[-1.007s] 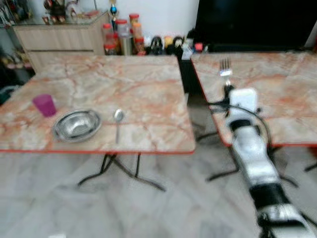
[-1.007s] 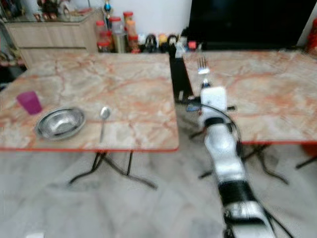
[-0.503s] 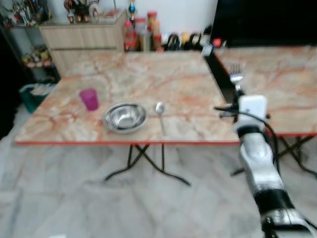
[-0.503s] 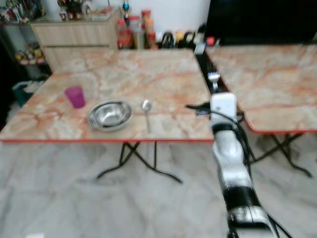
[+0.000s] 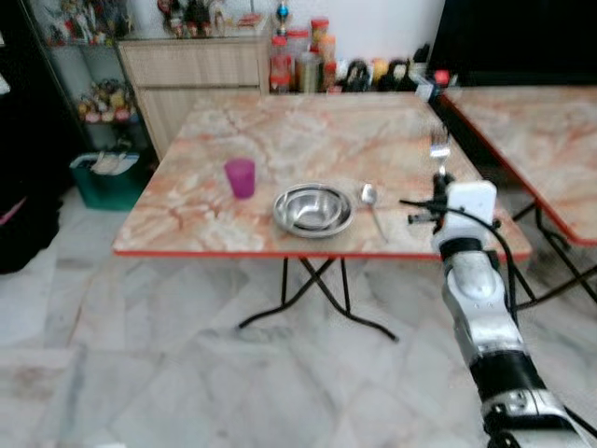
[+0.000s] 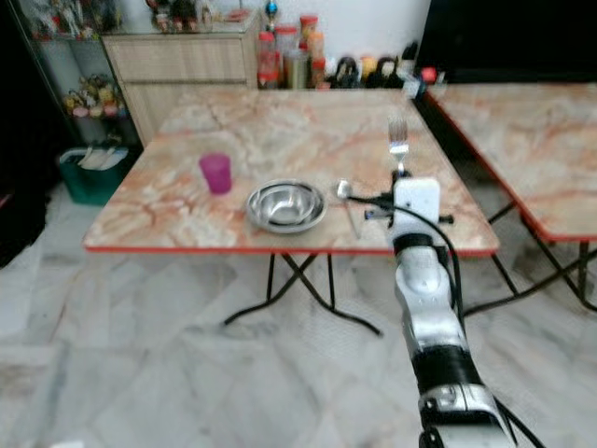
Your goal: Setting the table
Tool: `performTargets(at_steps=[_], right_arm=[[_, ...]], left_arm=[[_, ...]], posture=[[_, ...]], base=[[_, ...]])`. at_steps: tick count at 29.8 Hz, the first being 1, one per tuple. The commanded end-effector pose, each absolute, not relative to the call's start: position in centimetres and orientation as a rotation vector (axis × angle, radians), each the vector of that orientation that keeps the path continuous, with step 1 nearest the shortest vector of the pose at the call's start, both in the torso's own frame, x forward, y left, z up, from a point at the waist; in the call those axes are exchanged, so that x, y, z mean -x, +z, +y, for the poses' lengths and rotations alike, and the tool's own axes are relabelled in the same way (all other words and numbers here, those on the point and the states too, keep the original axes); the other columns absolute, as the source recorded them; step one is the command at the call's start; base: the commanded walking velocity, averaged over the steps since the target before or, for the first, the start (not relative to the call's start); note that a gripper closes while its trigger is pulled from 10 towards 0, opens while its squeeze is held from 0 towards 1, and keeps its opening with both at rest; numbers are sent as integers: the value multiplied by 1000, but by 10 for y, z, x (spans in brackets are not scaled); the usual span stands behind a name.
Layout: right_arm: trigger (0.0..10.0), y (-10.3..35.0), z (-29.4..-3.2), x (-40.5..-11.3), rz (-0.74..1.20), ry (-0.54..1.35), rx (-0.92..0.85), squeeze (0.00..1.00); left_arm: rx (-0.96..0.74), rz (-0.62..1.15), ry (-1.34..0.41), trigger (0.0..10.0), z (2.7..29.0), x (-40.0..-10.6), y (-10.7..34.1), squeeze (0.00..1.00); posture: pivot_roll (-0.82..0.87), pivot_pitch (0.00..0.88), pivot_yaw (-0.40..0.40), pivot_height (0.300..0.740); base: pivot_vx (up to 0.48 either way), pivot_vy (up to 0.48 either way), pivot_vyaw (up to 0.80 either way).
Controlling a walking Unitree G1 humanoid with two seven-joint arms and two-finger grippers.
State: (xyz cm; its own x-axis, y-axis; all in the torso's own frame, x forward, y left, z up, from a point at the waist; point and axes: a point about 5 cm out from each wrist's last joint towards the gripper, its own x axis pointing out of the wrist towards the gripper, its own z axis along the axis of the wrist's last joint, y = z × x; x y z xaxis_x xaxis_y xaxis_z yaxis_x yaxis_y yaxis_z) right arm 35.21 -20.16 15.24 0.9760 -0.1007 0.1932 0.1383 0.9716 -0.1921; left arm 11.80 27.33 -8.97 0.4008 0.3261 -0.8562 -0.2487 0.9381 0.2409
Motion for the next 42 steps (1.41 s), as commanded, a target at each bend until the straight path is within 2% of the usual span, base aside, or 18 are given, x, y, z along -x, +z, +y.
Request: performTargets(at_steps=[1,11,42], right_arm=[[10000,156,-199,-355,-190,-119,177,0],[10000,151,-200,-355,-166,-119,164,0],[10000,146,-197,-355,-134,-82,200,0]], left_arm=[[-64,1080,369,10000,274,-121,-88,0],[-83,1088,372,10000,275,-120,-88,0],[-85,1087,372,10000,276,-120,-88,0]], posture=[[45,0,-7,732],[48,0,-6,732],[46,0,-5,732]], base=[[0,0,0],[51,0,0],[337,0,-16]])
